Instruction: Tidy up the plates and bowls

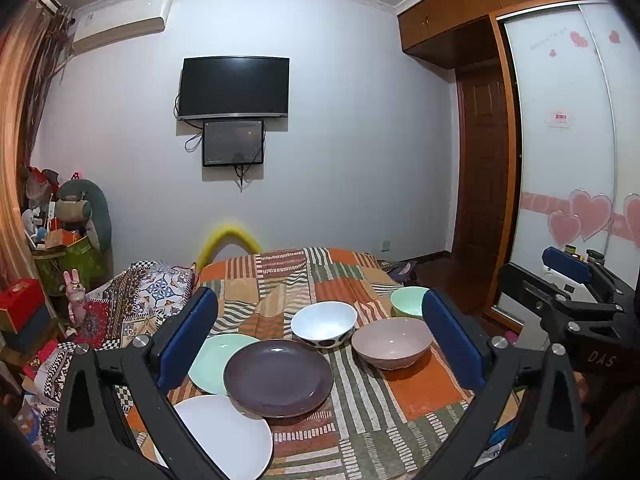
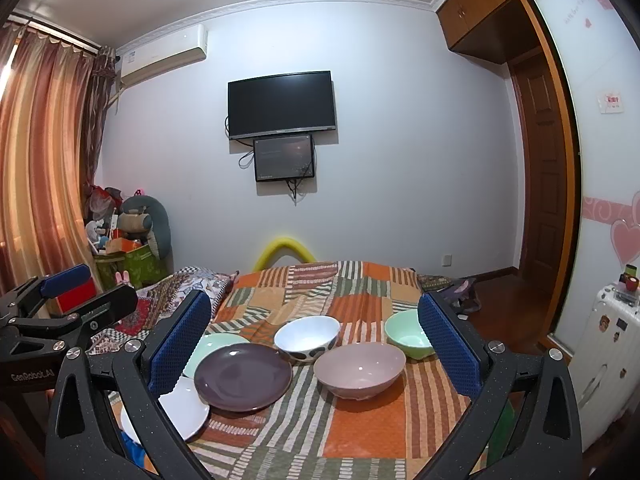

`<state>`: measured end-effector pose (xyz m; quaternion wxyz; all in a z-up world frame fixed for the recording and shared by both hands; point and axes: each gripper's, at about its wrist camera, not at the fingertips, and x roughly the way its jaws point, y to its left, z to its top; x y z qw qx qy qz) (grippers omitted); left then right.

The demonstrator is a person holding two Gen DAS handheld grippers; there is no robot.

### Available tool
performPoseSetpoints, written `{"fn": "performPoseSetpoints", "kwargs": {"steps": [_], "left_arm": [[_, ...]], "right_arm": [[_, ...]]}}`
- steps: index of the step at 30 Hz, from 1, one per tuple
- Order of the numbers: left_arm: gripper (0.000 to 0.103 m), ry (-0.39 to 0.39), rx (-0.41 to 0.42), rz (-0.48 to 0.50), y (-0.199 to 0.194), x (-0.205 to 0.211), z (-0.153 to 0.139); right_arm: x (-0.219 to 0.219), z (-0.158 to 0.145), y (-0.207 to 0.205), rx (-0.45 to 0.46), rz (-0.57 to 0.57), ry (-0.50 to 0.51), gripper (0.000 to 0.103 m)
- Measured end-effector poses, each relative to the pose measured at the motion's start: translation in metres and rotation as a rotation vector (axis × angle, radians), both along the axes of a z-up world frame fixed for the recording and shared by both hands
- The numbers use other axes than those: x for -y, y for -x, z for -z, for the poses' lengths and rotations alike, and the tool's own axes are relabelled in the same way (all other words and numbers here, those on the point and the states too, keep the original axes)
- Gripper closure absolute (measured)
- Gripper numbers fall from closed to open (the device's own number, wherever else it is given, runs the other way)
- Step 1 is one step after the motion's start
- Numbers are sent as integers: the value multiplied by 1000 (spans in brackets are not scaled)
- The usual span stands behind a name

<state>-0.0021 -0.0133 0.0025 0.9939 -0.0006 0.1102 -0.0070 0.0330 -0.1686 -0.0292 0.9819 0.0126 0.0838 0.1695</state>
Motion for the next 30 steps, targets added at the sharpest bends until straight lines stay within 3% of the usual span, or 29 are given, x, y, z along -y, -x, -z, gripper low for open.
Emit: {"fn": "performPoseSetpoints", "kwargs": {"steps": [30], "left_arm": [[0, 16, 4, -9, 1, -4, 3]], "right_arm": [[-3, 0, 1, 6, -9, -2, 0]]}}
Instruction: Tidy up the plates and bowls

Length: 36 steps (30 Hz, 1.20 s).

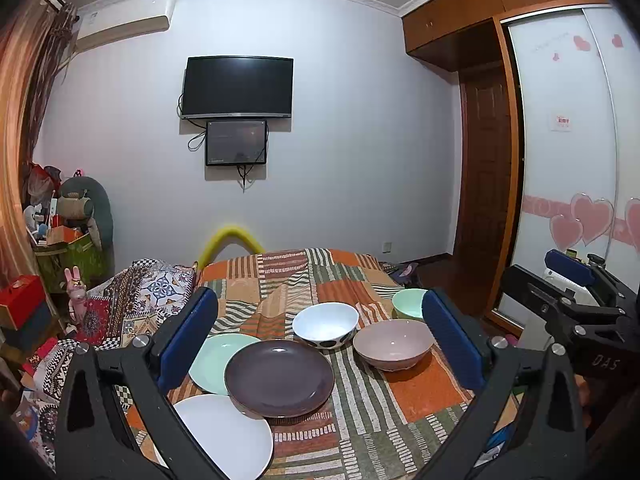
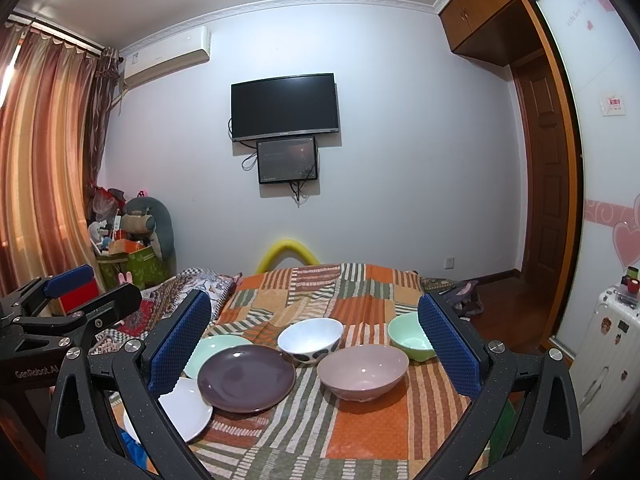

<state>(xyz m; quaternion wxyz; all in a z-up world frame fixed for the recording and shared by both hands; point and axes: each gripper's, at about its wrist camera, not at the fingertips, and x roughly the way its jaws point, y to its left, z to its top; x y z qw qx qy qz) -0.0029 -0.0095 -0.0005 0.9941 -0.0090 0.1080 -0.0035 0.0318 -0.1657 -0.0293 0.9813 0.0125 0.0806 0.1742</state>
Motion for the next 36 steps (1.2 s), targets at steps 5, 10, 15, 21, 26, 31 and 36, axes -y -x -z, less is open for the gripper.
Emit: {"fn": "performPoseSetpoints", "kwargs": {"steps": [5, 10, 15, 21, 26, 31, 36], "left_arm": [[0, 0, 0, -1, -1, 0, 0], [0, 0, 0, 0, -1, 0, 0], [0, 11, 3, 7, 0, -2, 0], [0, 12, 7, 11, 2, -3, 1], [0, 8, 11, 5, 2, -3, 2], [0, 10, 0, 12, -1, -5, 6], [0, 12, -25, 9, -11, -9, 14]], "right_arm": [[0, 1, 0, 1, -2, 0, 0], [-2, -1, 2, 8, -5, 4, 0], [-1, 0, 2, 14, -15, -3, 0], [-1, -1, 3, 26, -21, -6, 0], [-1, 0, 2, 25, -19, -3, 0], [-1, 4, 0, 22, -35, -22, 0], [-5, 10, -9, -5, -30, -3, 0]]}}
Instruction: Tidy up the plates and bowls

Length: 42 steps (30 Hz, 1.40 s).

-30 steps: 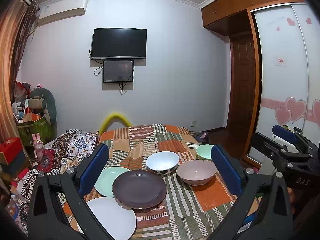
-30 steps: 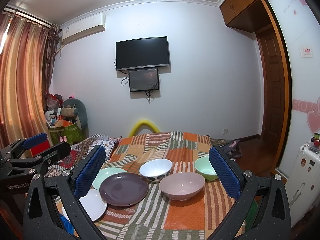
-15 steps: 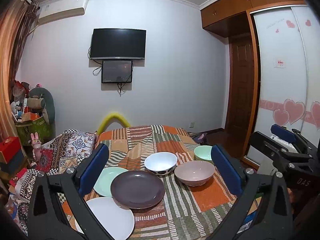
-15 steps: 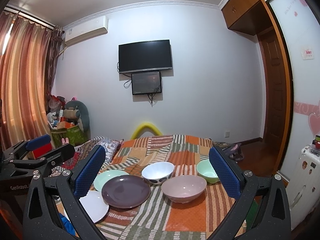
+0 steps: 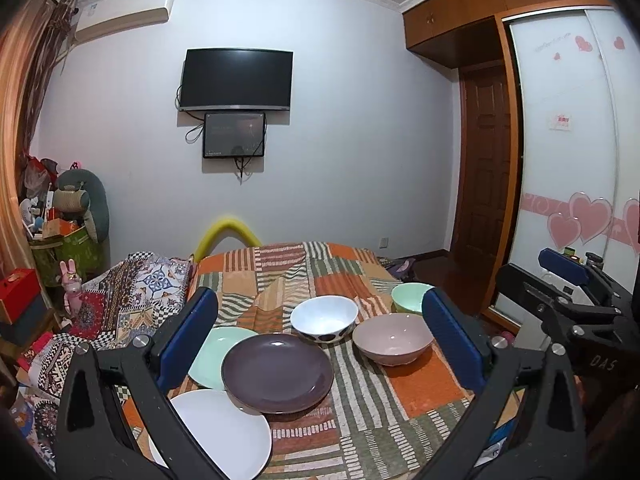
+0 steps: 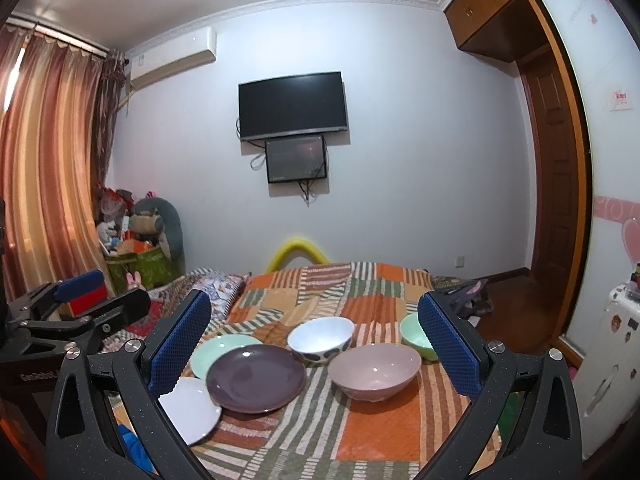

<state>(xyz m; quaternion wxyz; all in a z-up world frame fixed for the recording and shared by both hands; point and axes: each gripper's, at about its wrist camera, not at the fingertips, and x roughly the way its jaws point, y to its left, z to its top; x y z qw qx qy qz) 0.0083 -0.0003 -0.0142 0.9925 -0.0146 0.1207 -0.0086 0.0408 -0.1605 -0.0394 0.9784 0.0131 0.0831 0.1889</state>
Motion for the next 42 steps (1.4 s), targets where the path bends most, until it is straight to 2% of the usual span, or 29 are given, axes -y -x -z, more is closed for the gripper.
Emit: {"fn": "performPoseSetpoints", "kwargs": {"steps": [7, 15, 17, 21, 23, 28, 29, 30, 33, 39, 42], "left_arm": [[0, 40, -58, 15, -18, -12, 14], [2, 36, -142, -13, -51, -30, 37], [18, 35, -184, -20, -62, -36, 45], [24, 33, -261, -48, -82, -49, 64], [33, 39, -292, -58, -90, -56, 73], [48, 60, -385, -59, -115, -77, 98], [52, 71, -405, -55, -119, -81, 103], [53, 79, -422, -50, -124, -85, 108], [55, 83, -463, -59, -137, -99, 123], [56, 113, -512, -62, -156, -127, 144], [66, 134, -548, -56, -169, -137, 155]], "right_arm": [[-7, 13, -17, -49, 2, 21, 0], [-19, 31, -40, -123, -16, 52, 1], [-22, 36, -45, -141, -29, 63, 7], [-31, 45, -59, -197, -57, 90, 18], [-34, 50, -66, -228, -76, 98, 22], [-44, 65, -86, -324, -122, 116, 33], [-47, 70, -91, -348, -134, 120, 38], [-49, 72, -94, -365, -143, 126, 44], [-53, 84, -106, -420, -161, 137, 51], [-63, 109, -128, -542, -191, 168, 52], [-70, 122, -144, -627, -203, 171, 52]]}}
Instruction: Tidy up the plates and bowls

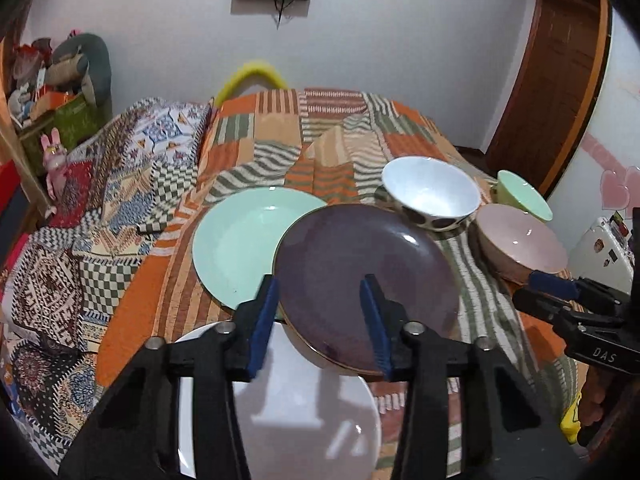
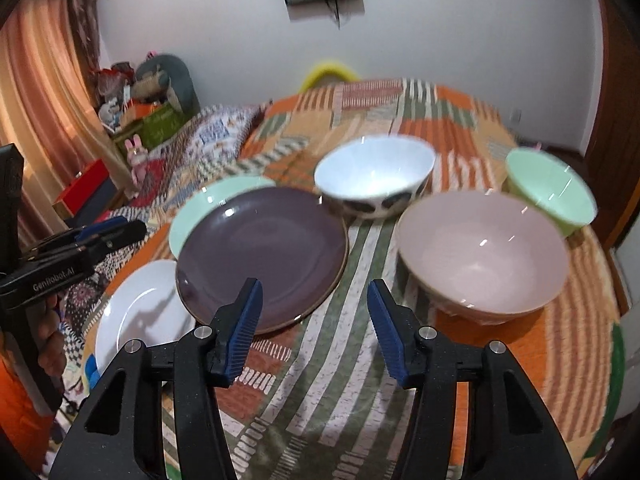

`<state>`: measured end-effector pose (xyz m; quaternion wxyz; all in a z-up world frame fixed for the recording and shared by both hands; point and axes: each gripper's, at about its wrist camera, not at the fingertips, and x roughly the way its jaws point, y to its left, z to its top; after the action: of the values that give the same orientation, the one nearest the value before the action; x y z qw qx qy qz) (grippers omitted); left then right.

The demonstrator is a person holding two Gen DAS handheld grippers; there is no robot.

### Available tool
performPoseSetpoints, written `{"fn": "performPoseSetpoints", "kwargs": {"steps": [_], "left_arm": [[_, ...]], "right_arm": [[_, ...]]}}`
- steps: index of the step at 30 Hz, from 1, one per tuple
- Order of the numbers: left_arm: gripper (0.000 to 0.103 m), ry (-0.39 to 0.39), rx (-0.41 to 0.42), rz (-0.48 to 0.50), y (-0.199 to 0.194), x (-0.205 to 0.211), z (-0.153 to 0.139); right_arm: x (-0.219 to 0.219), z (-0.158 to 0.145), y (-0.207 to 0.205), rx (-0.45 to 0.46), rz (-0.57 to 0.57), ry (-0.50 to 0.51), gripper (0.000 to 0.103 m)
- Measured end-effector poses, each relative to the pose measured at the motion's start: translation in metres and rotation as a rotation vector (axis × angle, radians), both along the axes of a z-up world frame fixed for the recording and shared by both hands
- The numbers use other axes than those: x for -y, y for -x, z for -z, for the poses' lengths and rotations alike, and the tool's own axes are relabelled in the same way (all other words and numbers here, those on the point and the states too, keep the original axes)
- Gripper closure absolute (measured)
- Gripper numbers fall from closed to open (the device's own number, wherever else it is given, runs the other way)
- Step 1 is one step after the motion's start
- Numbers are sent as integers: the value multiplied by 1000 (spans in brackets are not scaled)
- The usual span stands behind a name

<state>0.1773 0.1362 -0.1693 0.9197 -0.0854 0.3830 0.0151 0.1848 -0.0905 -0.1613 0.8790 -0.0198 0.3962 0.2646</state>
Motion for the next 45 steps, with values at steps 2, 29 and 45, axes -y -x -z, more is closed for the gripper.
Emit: {"fn": "performPoseSetpoints", "kwargs": {"steps": [2, 29, 45], "left_arm": [[71, 12, -31, 6, -10, -6, 8], [88, 114, -165, -6, -70, -42, 69], [88, 121, -198, -61, -62, -40, 69]], "right_arm": [[-4, 8, -11, -38, 2, 10, 52], [-33, 52, -62, -202, 14, 121, 80], [-34, 51, -66, -241, -7, 67, 80]]}}
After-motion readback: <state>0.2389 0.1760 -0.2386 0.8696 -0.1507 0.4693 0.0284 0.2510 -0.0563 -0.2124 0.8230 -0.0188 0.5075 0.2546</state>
